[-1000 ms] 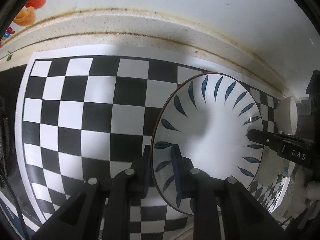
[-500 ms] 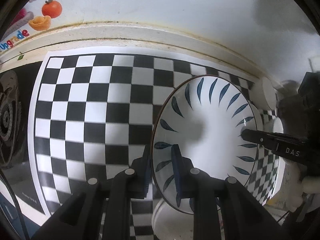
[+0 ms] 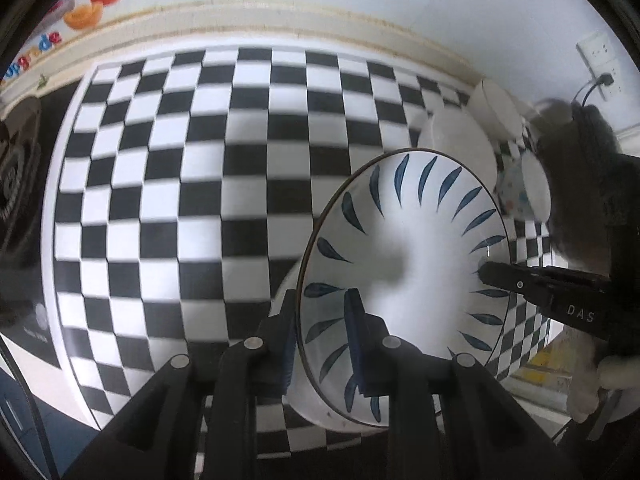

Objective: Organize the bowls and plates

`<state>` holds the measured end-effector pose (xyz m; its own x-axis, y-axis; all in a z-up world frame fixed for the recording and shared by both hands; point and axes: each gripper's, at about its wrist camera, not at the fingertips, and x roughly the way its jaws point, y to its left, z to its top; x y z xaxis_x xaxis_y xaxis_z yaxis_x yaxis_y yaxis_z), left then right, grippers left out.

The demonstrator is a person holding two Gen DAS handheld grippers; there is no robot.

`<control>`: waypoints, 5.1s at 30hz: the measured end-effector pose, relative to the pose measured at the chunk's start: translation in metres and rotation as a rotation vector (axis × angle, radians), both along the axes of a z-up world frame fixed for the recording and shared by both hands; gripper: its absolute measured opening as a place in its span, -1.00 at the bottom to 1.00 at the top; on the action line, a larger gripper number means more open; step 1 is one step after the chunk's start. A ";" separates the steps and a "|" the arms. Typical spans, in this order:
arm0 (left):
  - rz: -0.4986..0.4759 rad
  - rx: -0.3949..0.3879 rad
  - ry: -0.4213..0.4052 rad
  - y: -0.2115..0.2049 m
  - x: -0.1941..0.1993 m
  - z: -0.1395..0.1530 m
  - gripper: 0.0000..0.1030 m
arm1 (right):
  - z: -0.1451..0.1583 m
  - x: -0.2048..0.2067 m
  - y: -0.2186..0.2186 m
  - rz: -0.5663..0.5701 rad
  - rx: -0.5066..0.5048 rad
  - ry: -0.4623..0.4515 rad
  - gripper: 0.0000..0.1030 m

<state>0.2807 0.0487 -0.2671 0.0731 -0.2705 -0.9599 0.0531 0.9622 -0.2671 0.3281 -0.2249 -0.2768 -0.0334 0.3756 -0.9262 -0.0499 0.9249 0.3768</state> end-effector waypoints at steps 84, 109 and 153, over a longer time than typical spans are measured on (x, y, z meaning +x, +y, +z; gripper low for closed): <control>-0.049 0.166 -0.132 -0.031 -0.090 0.101 -0.57 | 0.091 -0.120 0.030 -0.084 -0.165 -0.090 -0.70; -0.079 0.067 -0.190 -0.025 -0.089 0.146 -0.57 | 0.157 -0.144 0.036 -0.138 -0.122 -0.168 -0.11; 0.080 0.038 0.167 -0.156 0.135 -0.057 -0.69 | -0.102 0.147 -0.073 -0.020 -0.119 0.042 -0.85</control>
